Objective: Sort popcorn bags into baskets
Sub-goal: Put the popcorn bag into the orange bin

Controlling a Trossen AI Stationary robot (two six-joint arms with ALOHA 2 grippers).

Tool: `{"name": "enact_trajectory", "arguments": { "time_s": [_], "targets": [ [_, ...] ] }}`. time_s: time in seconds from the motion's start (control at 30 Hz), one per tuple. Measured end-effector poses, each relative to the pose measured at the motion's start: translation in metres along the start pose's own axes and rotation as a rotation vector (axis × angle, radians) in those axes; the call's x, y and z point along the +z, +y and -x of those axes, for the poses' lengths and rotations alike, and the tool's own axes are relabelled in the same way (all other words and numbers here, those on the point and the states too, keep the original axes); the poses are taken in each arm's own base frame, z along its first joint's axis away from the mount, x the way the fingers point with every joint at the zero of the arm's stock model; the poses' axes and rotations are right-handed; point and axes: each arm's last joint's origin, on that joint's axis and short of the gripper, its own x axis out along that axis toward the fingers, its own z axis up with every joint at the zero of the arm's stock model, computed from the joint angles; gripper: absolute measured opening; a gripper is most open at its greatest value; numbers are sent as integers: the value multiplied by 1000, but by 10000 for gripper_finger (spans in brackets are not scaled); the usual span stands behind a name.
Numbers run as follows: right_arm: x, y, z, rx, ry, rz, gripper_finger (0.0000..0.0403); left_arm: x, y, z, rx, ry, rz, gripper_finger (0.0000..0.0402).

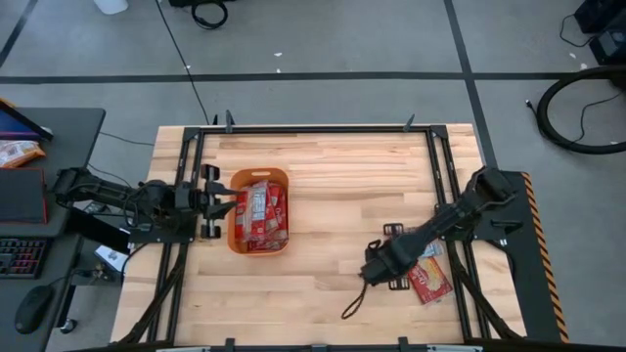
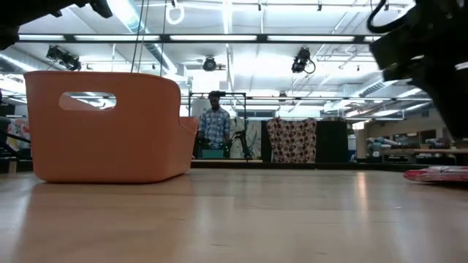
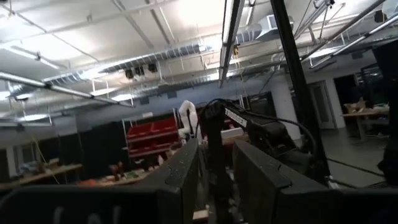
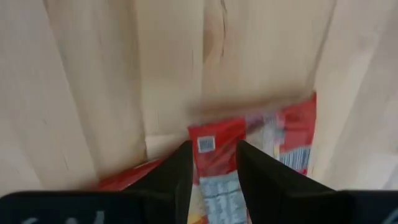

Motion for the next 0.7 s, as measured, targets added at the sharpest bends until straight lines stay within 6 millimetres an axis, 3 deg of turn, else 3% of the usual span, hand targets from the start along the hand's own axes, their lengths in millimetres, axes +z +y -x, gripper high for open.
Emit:
{"name": "enact_trajectory", "arguments": {
  "time_s": [0.27, 0.43, 0.7],
  "targets": [
    [-28, 15, -12, -83, 7, -77, 174, 2, 1, 0, 6, -18, -56, 105],
    [-32, 23, -16, -95, -41, -74, 210, 2, 1, 0, 8, -23, -57, 105],
    [-45, 33, -30, -204, -180, -43, 212, 2, 1, 0, 8, -22, -47, 105]
  ]
}}
